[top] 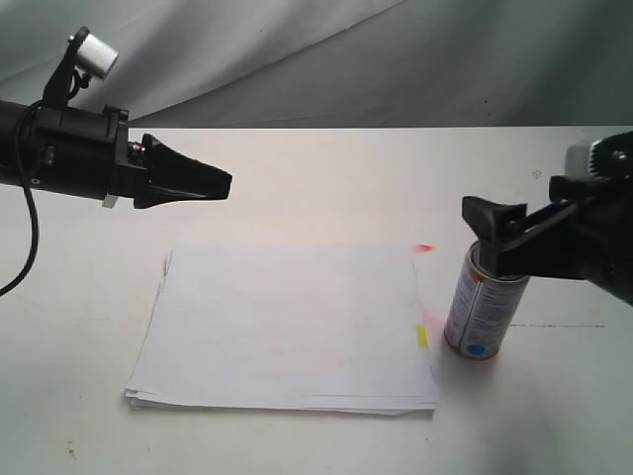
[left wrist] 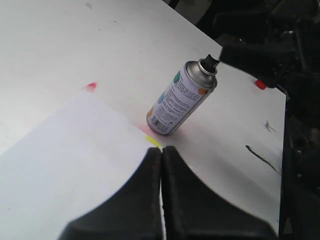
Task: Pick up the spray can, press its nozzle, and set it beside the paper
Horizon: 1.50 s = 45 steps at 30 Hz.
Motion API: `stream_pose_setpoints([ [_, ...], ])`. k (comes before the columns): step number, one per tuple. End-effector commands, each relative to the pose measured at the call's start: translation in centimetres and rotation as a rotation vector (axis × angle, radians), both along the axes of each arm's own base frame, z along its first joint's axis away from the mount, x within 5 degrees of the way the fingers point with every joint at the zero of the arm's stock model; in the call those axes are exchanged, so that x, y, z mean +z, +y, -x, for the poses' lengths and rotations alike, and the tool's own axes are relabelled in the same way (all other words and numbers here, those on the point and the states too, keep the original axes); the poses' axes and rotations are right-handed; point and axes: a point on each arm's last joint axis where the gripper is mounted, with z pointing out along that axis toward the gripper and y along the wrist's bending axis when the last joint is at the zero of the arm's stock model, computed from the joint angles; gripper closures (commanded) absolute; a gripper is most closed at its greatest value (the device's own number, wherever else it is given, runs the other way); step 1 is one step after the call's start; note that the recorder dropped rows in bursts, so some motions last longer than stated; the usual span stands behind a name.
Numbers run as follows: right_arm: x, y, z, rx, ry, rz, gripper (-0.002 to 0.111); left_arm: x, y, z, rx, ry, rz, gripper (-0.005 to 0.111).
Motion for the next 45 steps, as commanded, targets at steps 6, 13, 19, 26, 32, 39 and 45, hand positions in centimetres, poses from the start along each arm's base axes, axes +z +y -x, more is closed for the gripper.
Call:
stream_pose_setpoints([
  [6, 7.4, -0.4, 6.2, 0.007, -0.292, -0.010, 0.027, 0.2, 0.0, 0.2, 0.001, -0.011, 0.006, 0.107],
  [13, 9.4, -0.7, 11.3, 0.008, -0.370, -0.008, 0.033, 0.2, 0.0, 0.2, 0.001, -0.011, 0.006, 0.107],
  [19, 9.2, -0.9, 14.1, 0.008, -0.336, -0.006, 0.055, 0.5, 0.0, 0.0, 0.018, -0.012, 0.033, 0.107],
  [26, 9.7, -1.1, 16.3, 0.007, -0.415, -0.011, 0.091, 2.6, -0.3, -0.3, -0.025, -0.050, 0.144, 0.107],
  [32, 9.5, -1.2, 17.3, 0.007, -0.409, -0.010, 0.108, 7.7, 0.0, 1.6, -0.049, -0.189, 0.065, 0.107],
  [39, 9.5, -1.2, 18.0, 0.009, -0.427, -0.026, 0.108, 16.0, 2.4, 8.8, 0.069, -0.496, 0.009, 0.107],
  [45, 9.5, -1.1, 19.1, 0.021, -0.459, -0.095, 0.108, 20.1, 3.0, 15.7, 0.204, -0.641, -0.028, 0.107],
])
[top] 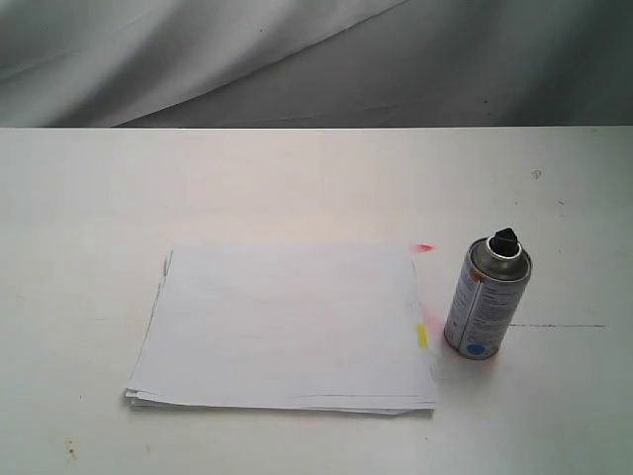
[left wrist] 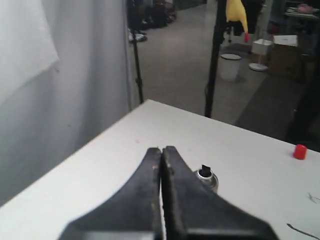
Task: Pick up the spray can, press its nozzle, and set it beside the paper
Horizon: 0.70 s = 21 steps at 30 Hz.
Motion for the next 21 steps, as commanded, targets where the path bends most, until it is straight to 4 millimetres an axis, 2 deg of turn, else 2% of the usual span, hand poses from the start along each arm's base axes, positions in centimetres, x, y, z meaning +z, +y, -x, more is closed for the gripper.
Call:
stream_pose_setpoints([
  [1, 0.1, 0.1, 0.8, 0.032, -0.009, -0.070, 0.108, 1.9, -0.7, 4.6, 0.041, -0.086, -0.031, 0.107],
  [3, -0.5, 0.5, 1.5, 0.078, 0.033, -0.121, 0.108, 1.5, -1.2, 6.3, 0.043, -0.105, -0.070, 0.107],
  [7, -1.7, 1.5, 2.4, 0.188, 0.143, -0.113, 0.108, 0.1, -1.7, 8.3, 0.048, -0.107, -0.091, 0.107],
  [9, -2.4, 2.5, 2.8, 0.307, 0.238, -0.111, 0.108, -1.9, -2.1, 9.6, 0.047, -0.082, -0.081, 0.107],
  [11, -2.6, 2.7, 2.9, 0.324, 0.250, -0.085, 0.108, -3.6, -2.4, 10.3, 0.039, -0.053, -0.039, 0.107],
  [13, -2.7, 2.4, 2.8, 0.291, 0.248, -0.033, 0.108, -6.9, -2.7, 10.8, 0.027, 0.022, 0.043, 0.107],
  [16, -3.2, 1.9, 2.4, 0.233, 0.242, 0.026, 0.108, -10.4, -2.4, 10.1, 0.075, 0.040, 0.110, 0.107],
  [18, -4.0, 1.6, 1.3, 0.183, 0.172, -0.004, 0.108, -13.2, -1.9, 9.5, 0.150, 0.042, 0.135, 0.107],
  [21, -6.2, 0.9, -0.2, 0.104, 0.091, -0.047, 0.108, -14.9, -1.6, 9.3, 0.205, 0.058, 0.120, 0.107],
])
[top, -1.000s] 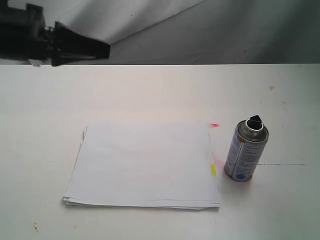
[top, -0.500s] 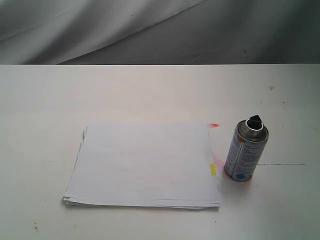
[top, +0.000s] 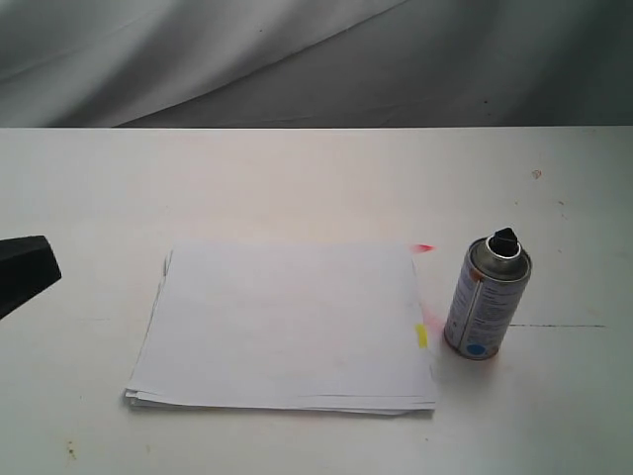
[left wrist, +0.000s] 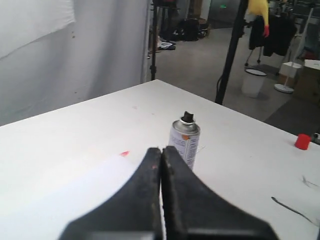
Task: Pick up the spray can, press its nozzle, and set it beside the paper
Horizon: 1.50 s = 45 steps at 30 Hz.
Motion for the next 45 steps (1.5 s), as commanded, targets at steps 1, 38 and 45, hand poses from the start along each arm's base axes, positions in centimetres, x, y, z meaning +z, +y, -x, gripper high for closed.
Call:
stream_pose_setpoints([
  [1, -2.4, -0.9, -1.6, -0.108, -0.113, -0.027, 0.108, -1.4, 0.4, -0.3, 0.069, 0.003, 0.011, 0.107],
  [38, -4.2, -1.3, -2.1, -0.151, -0.106, 0.174, 0.108, -1.7, -0.4, 0.2, -0.010, -0.001, -0.003, 0.107],
  [45, -6.9, -1.4, -2.6, -0.174, -0.054, 0.138, 0.108, -1.7, -0.4, 0.2, -0.010, -0.001, -0.003, 0.107],
])
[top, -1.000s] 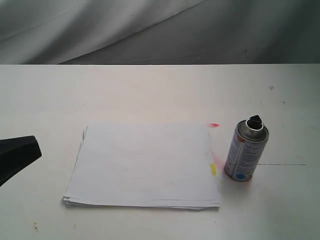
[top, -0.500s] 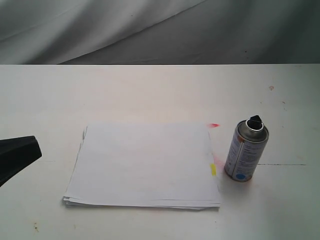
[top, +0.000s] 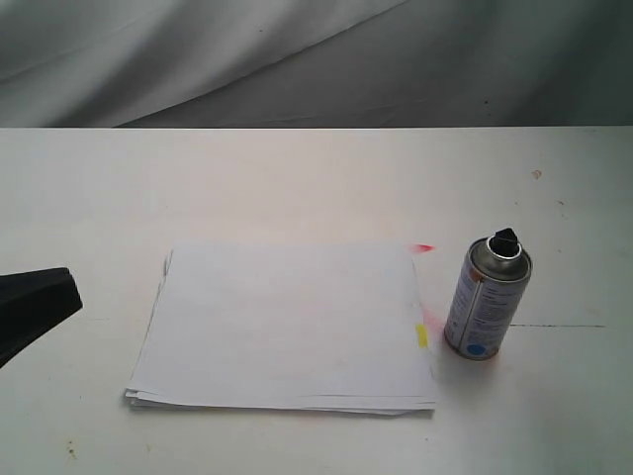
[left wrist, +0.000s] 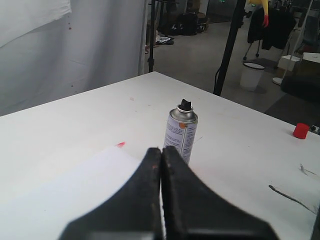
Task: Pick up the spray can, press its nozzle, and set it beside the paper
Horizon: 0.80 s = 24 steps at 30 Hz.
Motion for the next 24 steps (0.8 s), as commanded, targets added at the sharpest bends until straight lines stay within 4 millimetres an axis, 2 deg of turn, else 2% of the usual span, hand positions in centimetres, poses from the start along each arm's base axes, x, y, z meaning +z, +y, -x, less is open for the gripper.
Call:
stream_pose_setpoints([
  [1, -0.87, -0.10, -0.13, -0.012, 0.009, -0.066, 0.108, 0.04, -0.04, 0.07, 0.002, -0.008, 0.014, 0.107],
  [6, -1.46, -0.07, -0.10, -0.013, 0.075, -0.090, 0.108, 0.04, -0.04, 0.07, 0.002, -0.008, 0.014, 0.107],
  [24, -1.42, -0.07, -0.10, -0.013, 0.072, -0.090, 0.108, -0.09, -0.36, 0.28, -0.033, -0.004, -0.003, 0.107],
])
